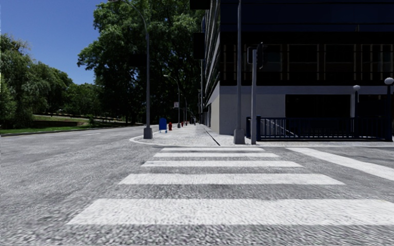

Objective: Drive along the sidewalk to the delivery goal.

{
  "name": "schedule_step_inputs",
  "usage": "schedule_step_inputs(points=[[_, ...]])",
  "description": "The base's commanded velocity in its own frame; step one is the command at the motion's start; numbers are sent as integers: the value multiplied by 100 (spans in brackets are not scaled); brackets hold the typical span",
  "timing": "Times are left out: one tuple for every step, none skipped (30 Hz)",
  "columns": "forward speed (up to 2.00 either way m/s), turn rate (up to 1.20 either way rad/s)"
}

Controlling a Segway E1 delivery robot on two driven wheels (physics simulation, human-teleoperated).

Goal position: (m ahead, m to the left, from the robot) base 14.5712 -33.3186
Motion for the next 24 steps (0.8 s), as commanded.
schedule_step_inputs(points=[[140,0],[150,0],[200,0],[200,0],[200,0],[200,0],[200,0],[200,0],[200,0],[200,0],[200,0],[200,0],[200,0],[200,0],[200,0],[200,0],[200,0],[200,0],[200,0],[200,0],[200,0],[200,0],[200,0],[200,0]])
